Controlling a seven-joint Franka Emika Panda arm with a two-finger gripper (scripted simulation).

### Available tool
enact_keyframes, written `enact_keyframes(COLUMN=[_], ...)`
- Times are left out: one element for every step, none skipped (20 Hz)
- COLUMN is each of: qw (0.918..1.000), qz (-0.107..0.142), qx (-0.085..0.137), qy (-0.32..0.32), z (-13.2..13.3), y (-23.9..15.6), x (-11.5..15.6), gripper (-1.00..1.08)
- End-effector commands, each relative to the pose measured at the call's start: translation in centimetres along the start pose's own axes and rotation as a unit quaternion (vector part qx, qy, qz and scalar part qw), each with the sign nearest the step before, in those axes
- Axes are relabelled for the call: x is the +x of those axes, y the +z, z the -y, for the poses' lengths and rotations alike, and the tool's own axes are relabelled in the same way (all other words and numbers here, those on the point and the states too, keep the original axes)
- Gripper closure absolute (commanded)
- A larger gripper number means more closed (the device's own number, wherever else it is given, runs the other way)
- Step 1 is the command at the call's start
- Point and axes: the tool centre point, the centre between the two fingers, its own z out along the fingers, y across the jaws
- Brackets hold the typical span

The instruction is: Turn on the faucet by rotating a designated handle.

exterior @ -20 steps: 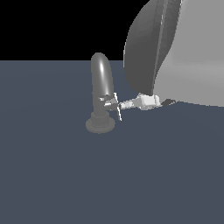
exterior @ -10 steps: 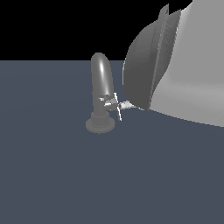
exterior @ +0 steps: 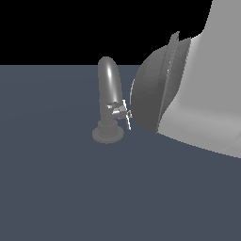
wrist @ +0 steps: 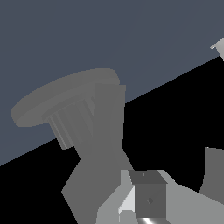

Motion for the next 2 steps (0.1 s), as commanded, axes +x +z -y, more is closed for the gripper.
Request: enact_keyframes(qw=[0.9987, 0.9987], qz=[0.01, 0.01], qx=[0.028, 0.028], qy=[0.042, 0.042], z=[2.84, 2.84], y=[0.98, 0.98], x=[5.79, 5.79], gripper=[1.08, 1.08])
